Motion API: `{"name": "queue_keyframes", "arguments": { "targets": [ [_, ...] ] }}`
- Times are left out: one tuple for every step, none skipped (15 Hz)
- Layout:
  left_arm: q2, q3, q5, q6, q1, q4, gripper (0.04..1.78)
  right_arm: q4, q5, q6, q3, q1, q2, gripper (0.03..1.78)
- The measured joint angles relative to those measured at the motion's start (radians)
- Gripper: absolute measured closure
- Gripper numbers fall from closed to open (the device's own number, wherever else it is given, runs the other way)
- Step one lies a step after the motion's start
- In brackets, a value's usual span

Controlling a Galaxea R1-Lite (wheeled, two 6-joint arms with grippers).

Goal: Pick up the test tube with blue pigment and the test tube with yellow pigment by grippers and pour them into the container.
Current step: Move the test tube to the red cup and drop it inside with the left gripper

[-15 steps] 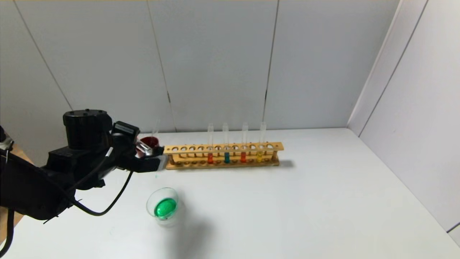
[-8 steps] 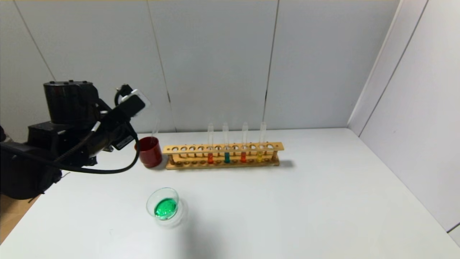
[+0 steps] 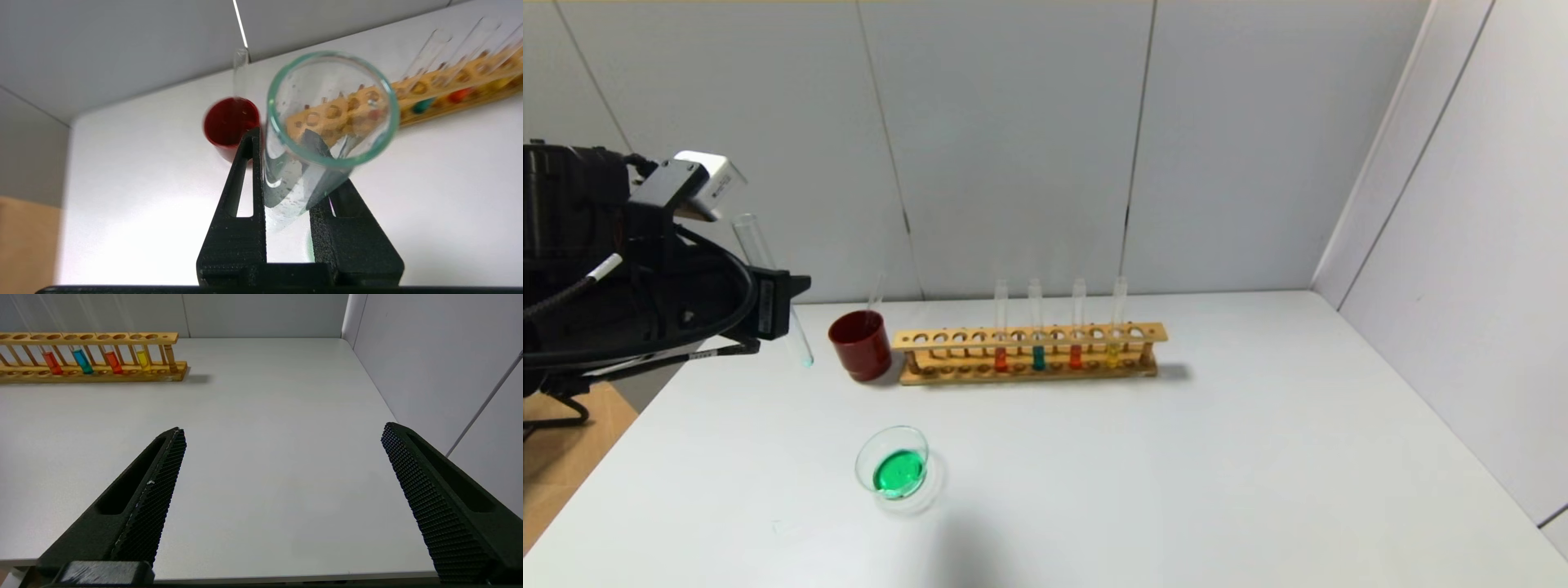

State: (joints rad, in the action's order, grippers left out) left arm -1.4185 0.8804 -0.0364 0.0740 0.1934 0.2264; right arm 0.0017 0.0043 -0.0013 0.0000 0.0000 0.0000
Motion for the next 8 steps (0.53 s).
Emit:
{"name": "queue_keyframes", "arguments": {
  "targets": [
    [0.004,-0.009,0.014,-0.029,-0.002,-0.034,1.48,0.0,0.0,0.0,0.0,0.0,0.0,0.06],
    [0.002,-0.012,0.023,-0.036,-0.004,-0.055,1.48,0.0,0.0,0.0,0.0,0.0,0.0,0.06],
    [-0.008,-0.011,0.027,-0.038,-0.009,-0.054,1.48,0.0,0.0,0.0,0.0,0.0,0.0,0.06],
    [-0.025,-0.004,0.028,-0.041,-0.02,-0.047,1.48,0.0,0.0,0.0,0.0,0.0,0.0,0.06],
    [-0.046,0.006,0.027,-0.053,-0.031,-0.034,1.48,0.0,0.0,0.0,0.0,0.0,0.0,0.06],
    [-0.072,0.016,0.027,-0.068,-0.04,-0.015,1.48,0.0,0.0,0.0,0.0,0.0,0.0,0.06],
    [-0.105,0.03,0.028,-0.083,-0.051,0.018,1.48,0.0,0.0,0.0,0.0,0.0,0.0,0.06],
    [-0.137,0.045,0.029,-0.092,-0.059,0.05,1.48,0.0,0.0,0.0,0.0,0.0,0.0,0.06]
  ]
}}
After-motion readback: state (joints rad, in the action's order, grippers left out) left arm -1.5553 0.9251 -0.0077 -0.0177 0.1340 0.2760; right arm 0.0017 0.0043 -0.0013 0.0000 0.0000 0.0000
